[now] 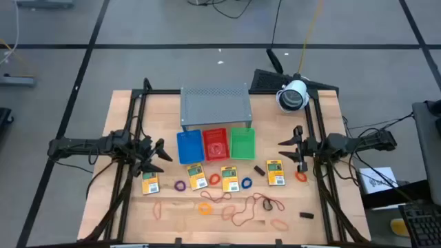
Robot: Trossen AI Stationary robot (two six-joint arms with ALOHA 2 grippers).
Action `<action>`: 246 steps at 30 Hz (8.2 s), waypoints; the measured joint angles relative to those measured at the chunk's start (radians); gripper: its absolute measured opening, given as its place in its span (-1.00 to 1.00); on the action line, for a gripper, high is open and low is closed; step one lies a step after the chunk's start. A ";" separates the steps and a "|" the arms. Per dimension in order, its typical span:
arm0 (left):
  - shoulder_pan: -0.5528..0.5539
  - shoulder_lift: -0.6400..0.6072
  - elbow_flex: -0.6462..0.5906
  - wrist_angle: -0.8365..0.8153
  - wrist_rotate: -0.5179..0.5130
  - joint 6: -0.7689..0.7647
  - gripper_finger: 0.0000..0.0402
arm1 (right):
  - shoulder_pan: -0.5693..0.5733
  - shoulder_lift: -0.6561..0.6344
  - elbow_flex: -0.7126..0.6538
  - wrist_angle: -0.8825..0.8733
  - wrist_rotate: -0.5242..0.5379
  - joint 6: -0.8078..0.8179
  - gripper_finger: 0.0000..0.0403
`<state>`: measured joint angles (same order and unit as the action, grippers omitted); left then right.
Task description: Pick & Place Office Desk Supplies
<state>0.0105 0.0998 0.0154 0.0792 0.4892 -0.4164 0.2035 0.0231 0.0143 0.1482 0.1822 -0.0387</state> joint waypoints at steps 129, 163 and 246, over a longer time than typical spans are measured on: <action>0.000 0.201 0.000 0.152 -0.880 0.227 -0.75 | 0.000 0.050 0.000 0.121 0.257 0.109 -0.30; 0.001 0.201 0.000 0.185 -0.945 0.260 -0.75 | 0.001 0.390 0.229 0.282 0.013 0.412 -0.99; 0.001 0.201 0.000 0.239 -0.882 0.305 -0.75 | 0.005 0.868 0.291 -0.287 0.068 0.603 -1.00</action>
<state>0.0116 0.3008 0.0158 0.3180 -0.3931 -0.1116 0.2089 0.8914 0.3048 -0.1387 0.2500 0.5641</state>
